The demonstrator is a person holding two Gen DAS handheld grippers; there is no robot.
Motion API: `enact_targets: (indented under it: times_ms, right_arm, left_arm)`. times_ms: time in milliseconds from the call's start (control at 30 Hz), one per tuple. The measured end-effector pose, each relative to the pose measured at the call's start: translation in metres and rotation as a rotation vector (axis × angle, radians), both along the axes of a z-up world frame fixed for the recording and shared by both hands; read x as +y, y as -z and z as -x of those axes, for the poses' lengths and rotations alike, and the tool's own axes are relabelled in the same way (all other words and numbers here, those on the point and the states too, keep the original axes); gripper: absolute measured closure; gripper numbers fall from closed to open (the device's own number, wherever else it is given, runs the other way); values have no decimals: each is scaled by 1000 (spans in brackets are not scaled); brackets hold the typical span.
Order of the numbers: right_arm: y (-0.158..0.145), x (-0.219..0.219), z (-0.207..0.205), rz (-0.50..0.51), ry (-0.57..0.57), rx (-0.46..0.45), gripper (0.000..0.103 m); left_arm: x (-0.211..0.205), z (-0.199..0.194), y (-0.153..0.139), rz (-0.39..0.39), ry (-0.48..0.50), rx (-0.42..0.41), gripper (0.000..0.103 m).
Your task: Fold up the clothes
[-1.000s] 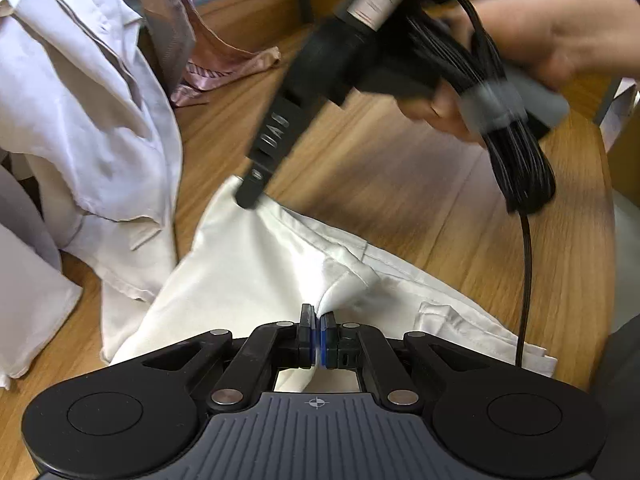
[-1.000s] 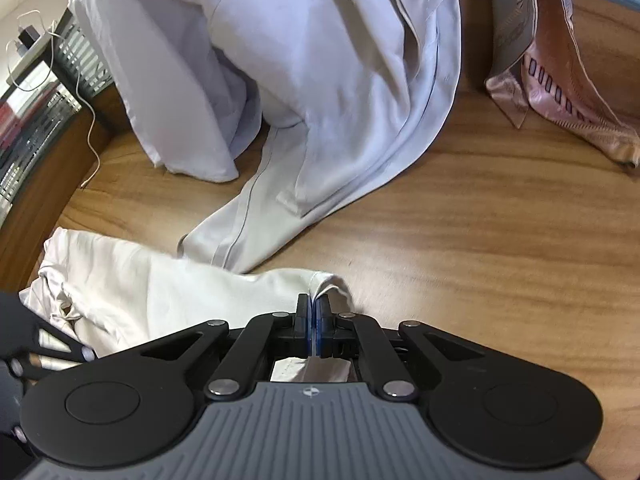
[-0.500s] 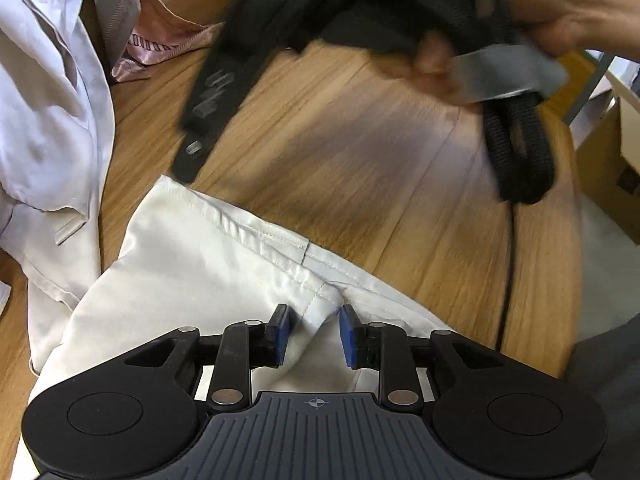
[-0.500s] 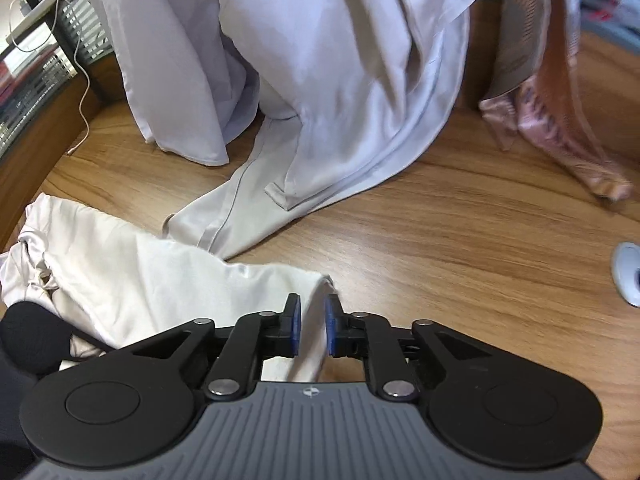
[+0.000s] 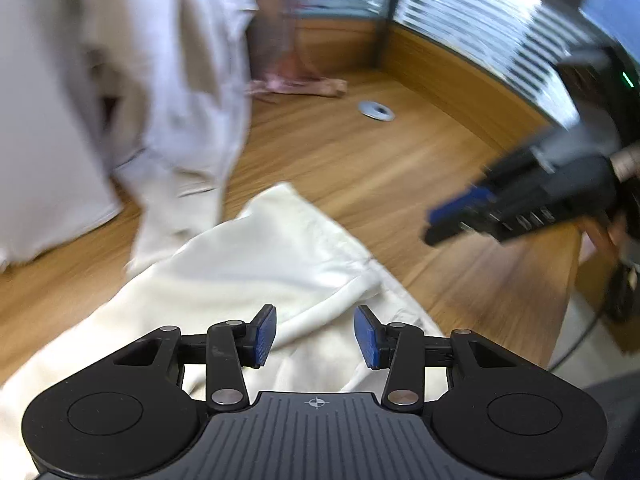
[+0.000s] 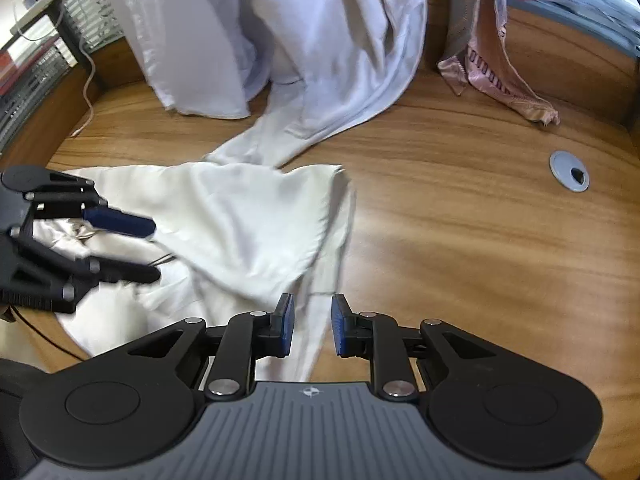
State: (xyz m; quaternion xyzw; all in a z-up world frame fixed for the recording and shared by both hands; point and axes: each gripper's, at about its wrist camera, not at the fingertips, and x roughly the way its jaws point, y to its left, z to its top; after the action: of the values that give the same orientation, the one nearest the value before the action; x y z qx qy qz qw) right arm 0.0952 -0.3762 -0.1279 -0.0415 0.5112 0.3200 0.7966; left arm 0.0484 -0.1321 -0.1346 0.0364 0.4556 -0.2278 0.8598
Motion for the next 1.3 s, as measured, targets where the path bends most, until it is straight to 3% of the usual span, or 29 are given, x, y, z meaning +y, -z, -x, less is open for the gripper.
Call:
enact_targets:
  times_ms: [200, 333, 433, 667, 833, 1000, 1167, 1300]
  right_arm:
    - [-14, 38, 45, -17, -43, -10, 79]
    - [-22, 81, 76, -18, -65, -27, 76]
    - [-25, 119, 101, -34, -28, -34, 74]
    - [-22, 218, 168, -76, 117, -53, 74]
    - [-24, 298, 217, -76, 209, -50, 74]
    - [-33, 379, 265, -79, 224, -67, 73]
    - [-32, 433, 294, -64, 252, -89, 71]
    - [-25, 443, 304, -49, 335, -87, 71]
  left_arm:
    - [75, 38, -16, -57, -144, -46, 55]
    - [139, 55, -27, -85, -167, -45, 55]
    - [189, 59, -36, -135, -91, -52, 55]
    - [282, 37, -59, -245, 192, -72, 55]
    - [320, 25, -69, -306, 383, -65, 55]
    - [332, 29, -66, -380, 567, -68, 55]
    - [335, 27, -52, -377, 590, -24, 55]
    - [335, 28, -49, -351, 582, 0, 55]
